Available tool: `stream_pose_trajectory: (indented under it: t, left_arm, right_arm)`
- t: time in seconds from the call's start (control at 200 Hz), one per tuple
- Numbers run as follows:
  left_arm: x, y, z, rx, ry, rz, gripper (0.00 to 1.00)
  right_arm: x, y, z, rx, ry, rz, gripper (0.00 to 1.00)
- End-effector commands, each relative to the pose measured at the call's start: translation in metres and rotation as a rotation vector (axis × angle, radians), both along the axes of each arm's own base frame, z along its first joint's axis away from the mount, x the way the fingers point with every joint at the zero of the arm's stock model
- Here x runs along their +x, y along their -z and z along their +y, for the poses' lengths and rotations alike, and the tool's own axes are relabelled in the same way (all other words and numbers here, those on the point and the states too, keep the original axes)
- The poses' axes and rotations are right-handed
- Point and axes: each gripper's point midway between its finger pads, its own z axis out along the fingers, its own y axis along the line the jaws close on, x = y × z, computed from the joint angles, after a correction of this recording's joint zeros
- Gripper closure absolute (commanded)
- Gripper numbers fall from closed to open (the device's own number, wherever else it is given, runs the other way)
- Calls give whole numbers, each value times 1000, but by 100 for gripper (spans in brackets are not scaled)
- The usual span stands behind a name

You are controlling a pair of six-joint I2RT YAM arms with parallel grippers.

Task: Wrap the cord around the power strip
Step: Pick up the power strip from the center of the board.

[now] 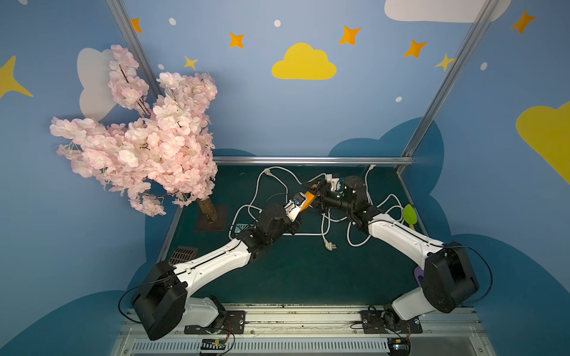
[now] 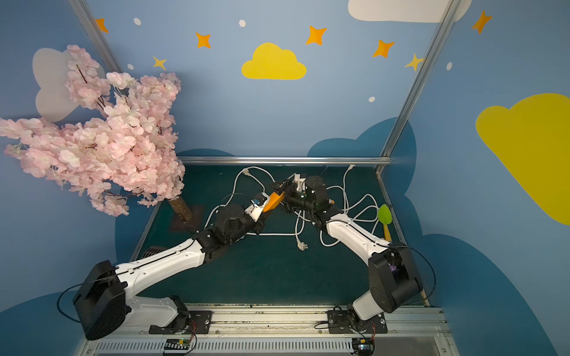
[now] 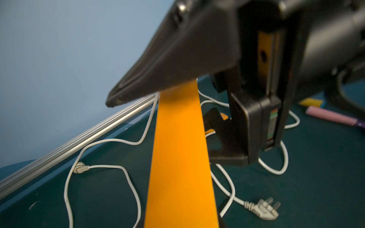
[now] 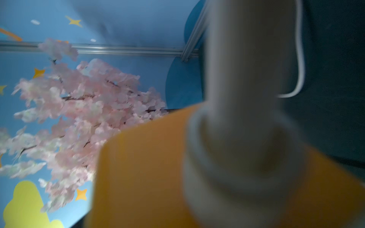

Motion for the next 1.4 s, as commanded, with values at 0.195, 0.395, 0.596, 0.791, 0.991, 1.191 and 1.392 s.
stream_pose_trajectory:
  t: [0.195,0.395,0.596,0.791,0.991,1.191,1.392]
  left_arm:
    - [-1,-3,-24,291,8,-327,97]
    - [0,-1,-30,325,-34,-355,97]
    - [-5,-13,-21,285,-58,-277,58]
    - [-23,-6,-14,211,38,51,36]
    - [-17,-25,11,-196,45,592,31]
    - [-12,-49,-5,-628,263,931,24]
    - [-3,-49,-9,-842,376,1045,16]
  right_arm:
    - [-14,42,-40,-186,4,308,23]
    - [-3,36,-42,-182,30,258,60]
    - [21,21,-45,-175,61,65,72]
    - [44,12,-60,-188,74,-135,77]
    - [41,-30,-51,-190,-38,-475,78]
    - [22,-60,-36,-58,-147,-660,77]
    - [9,-88,-25,67,-232,-704,77]
